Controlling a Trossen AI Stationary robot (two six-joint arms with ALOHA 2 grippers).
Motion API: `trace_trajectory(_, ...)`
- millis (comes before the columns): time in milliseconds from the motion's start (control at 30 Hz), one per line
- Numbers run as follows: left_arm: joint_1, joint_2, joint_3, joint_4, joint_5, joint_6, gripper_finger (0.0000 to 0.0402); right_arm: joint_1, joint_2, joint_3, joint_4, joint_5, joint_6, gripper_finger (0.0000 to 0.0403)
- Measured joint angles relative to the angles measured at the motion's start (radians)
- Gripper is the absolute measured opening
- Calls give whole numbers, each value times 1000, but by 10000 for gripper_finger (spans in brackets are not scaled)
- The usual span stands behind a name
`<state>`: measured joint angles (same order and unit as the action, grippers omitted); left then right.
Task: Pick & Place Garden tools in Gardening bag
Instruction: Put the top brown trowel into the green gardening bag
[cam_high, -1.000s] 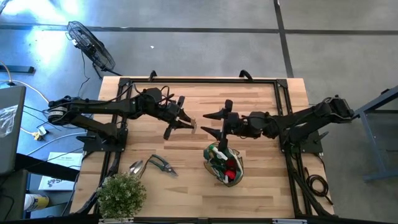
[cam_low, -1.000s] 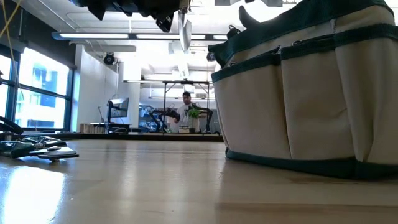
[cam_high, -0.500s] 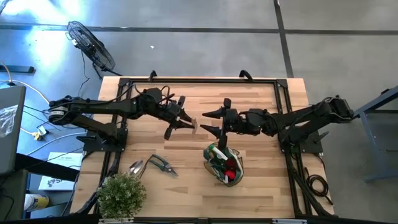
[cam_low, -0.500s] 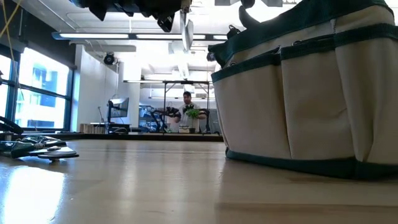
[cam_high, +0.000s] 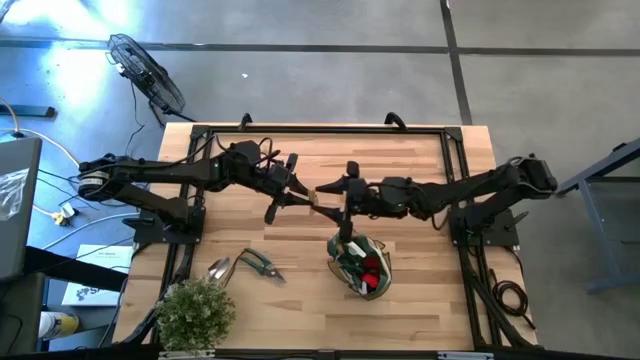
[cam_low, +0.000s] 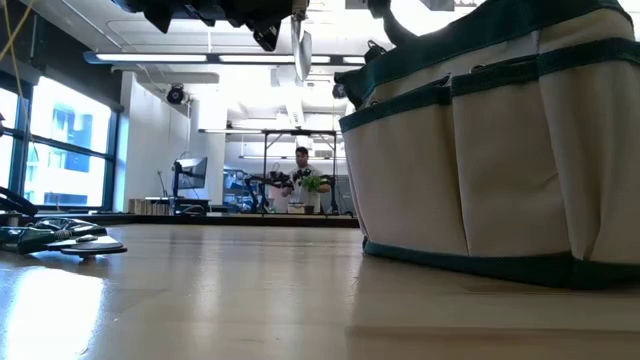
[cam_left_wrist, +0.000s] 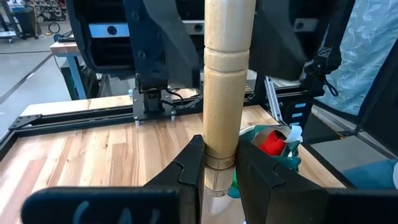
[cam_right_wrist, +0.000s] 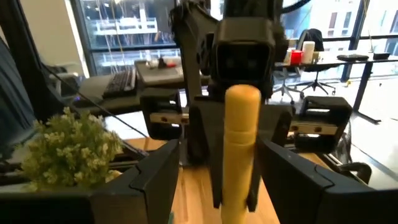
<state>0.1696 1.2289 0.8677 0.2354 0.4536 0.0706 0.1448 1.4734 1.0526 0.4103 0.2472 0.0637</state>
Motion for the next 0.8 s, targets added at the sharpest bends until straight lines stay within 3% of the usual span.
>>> trace_trajectory(300,0,0,0,-19,9,-1,55,-3,68,73,-2,4,-37,207)
trace_trajectory(800,0,1,0,-29,10,-2,55,-4,70,76,-48,9,-31,207)
